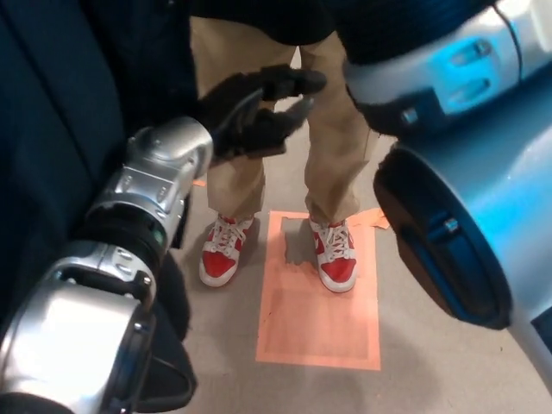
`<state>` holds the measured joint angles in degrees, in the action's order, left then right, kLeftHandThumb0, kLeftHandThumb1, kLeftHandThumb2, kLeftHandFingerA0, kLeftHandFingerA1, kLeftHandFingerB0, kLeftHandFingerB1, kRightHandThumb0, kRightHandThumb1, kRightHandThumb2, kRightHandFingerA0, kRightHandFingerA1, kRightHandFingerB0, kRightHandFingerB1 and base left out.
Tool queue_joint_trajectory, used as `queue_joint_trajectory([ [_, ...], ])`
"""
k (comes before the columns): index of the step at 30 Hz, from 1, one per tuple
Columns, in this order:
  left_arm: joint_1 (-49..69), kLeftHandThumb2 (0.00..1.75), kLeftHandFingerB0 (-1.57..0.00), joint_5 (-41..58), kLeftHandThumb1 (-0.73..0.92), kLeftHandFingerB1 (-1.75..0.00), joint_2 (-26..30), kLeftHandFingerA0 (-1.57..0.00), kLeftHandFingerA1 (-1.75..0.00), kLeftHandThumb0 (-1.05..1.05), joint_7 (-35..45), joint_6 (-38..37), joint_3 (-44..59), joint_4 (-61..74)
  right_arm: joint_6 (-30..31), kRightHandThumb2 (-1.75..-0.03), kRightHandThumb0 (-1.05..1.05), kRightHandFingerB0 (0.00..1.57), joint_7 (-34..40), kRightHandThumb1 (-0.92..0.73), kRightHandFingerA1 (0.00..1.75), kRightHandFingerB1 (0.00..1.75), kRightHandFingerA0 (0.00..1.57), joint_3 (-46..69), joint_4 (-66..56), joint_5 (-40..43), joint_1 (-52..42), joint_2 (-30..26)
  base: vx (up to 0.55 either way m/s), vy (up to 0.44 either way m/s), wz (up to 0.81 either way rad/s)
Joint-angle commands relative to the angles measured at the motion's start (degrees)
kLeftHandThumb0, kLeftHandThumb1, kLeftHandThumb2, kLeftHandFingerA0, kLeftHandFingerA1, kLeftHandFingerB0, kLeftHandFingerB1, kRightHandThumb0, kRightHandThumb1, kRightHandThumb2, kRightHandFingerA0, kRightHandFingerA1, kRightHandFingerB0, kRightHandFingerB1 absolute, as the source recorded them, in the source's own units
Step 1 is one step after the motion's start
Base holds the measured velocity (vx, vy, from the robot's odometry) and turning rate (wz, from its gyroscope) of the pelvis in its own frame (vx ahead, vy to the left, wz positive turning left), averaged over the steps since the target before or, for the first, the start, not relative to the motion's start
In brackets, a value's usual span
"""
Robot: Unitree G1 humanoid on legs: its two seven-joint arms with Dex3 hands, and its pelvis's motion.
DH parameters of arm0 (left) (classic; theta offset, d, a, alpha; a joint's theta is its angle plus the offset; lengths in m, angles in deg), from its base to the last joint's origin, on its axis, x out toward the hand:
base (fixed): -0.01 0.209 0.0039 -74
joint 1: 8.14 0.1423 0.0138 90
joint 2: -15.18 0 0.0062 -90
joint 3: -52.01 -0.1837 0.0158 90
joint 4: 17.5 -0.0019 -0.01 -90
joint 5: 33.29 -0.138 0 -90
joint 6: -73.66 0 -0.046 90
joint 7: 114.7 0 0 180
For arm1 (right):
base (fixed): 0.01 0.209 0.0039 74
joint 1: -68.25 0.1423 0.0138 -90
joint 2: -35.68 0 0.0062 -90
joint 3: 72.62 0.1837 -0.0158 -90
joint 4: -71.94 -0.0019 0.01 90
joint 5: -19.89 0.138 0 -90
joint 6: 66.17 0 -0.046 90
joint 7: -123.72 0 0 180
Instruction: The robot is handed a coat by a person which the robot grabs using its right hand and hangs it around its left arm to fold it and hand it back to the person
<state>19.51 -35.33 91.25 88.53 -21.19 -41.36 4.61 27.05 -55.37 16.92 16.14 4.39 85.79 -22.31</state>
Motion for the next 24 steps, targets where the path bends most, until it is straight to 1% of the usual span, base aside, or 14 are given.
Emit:
queue_joint_trajectory([
  [1,-2.65,0.67,-0.28,-1.31,0.86,-0.29,2.04,-0.19,-0.28,-0.85,-5.59,-0.46,1.3,-1.14,5.98,-0.67,-0.39,1.15,-0.94,-0.92,0.69,0.8,1.28,-1.67,-12.32,4.83,-6.05,3.28,0.0,0.0,0.0],
  [2,-2.93,1.03,-0.11,-1.55,0.7,-0.39,2.62,-0.05,-0.38,-0.85,-6.2,0.17,1.43,-1.12,6.65,-0.69,-0.39,1.12,-1.6,-0.9,0.71,0.79,1.28,-2.33,-16.22,4.92,-8.85,2.63,0.0,0.0,0.0],
  [3,-2.98,1.03,-0.11,-0.65,0.71,-0.35,3.51,-0.05,-0.34,-0.82,-4.78,0.36,2.24,-0.96,6.14,-1.09,-0.33,0.96,-2.81,-0.72,0.95,0.92,1.15,-3.04,-20.87,5.3,-12.89,1.43,0.0,0.0,0.0],
  [4,-2.89,1.03,-0.11,-0.41,0.71,-0.35,3.83,-0.05,-0.34,-0.82,-4.1,-0.11,2.45,-0.9,4.86,-1.09,-0.33,0.96,-3.22,-0.72,0.95,0.92,1.15,-3.34,-21.83,5.5,-14.24,0.84,0.0,0.0,0.0],
  [5,-2.93,1.05,-0.08,-0.13,0.7,-0.3,4.58,-0.04,-0.3,-0.82,-3.21,-0.49,2.82,-0.97,5.34,-0.67,-0.41,1.06,-4.66,-0.9,0.59,0.84,1.15,-3.7,-24.29,5.36,-16.39,-1.04,0.0,0.0,0.0],
  [8,-3.26,1.08,-0.13,-0.14,0.75,-0.27,6.62,-0.01,-0.24,-0.88,-2.15,-0.18,3.36,-1.33,10.32,-0.66,-0.39,1.12,-8.99,-0.88,0.67,0.88,1.25,-1.12,-29.93,9.74,-20.23,-4.61,0.0,0.0,0.0],
  [9,-3.36,0.68,-0.12,-0.27,0.87,-0.26,6.98,-0.11,-0.27,-0.81,-2.73,0.22,3.44,-1.46,12.14,-0.68,-0.38,1.13,-9.86,-0.86,0.69,0.89,1.28,-0.16,-31.23,11.02,-20.82,-5.29,0.0,0.0,0.0],
  [10,-3.5,1.06,-0.13,-0.28,0.73,-0.32,7.76,0.0,-0.33,-0.89,-3.34,0.97,3.73,-1.69,16.59,-1.08,-0.35,1.07,-11.44,-0.71,0.98,1.02,1.17,2.5,-33.77,14.66,-21.67,-6.51,0.0,0.0,0.0],
  [13,-2.87,1.05,-0.1,0.04,0.7,-0.33,9.75,-0.05,-0.35,-0.85,-3.15,0.8,4.49,-1.99,25.1,-1.09,-0.36,1.11,-16.47,-0.72,1.0,1.07,1.18,7.31,-37.64,19.41,-22.95,-13.03,0.0,0.0,0.0],
  [14,-2.46,1.06,-0.1,0.14,0.71,-0.28,10.53,-0.05,-0.32,-0.85,-2.76,0.7,4.71,-2.01,28.02,-0.68,-0.39,1.14,-18.66,-0.88,0.84,1.09,1.29,9.21,-38.47,21.27,-23.32,-16.14,0.0,0.0,0.0],
  [19,-1.56,1.05,-0.05,0.76,0.67,-0.34,13.59,-0.03,-0.36,-0.77,-2.63,0.44,6.07,-2.34,39.14,-0.66,-0.37,1.12,-21.15,-0.89,1.06,1.14,1.28,17.4,-44.93,26.76,-27.7,-24.41,0.0,0.0,0.0],
  [20,-1.46,0.81,-0.09,1.37,0.72,-0.25,14.31,-0.09,-0.27,-0.88,-2.42,1.17,6.82,-2.43,42.29,-0.66,-0.38,1.12,-20.49,-0.9,1.08,1.11,1.26,19.68,-47.28,27.96,-29.15,-25.2,0.0,0.0,0.0],
  [23,-1.12,1.04,-0.09,1.6,0.72,-0.29,15.81,-0.09,-0.28,-0.87,-2.49,1.36,7.73,-2.76,43.56,-0.66,-0.36,1.13,-21.45,-0.88,1.08,1.04,1.25,24.95,-49.81,30.17,-33.9,-28.82,0.0,0.0,0.0],
  [24,-0.97,0.67,-0.1,1.7,0.85,-0.25,16.05,-0.1,-0.25,-0.78,-2.44,1.12,7.96,-2.79,43.79,-0.66,-0.36,1.11,-22.21,-0.89,1.09,1.08,1.23,25.98,-50.04,30.58,-35.07,-30.06,0.0,0.0,0.0],
])
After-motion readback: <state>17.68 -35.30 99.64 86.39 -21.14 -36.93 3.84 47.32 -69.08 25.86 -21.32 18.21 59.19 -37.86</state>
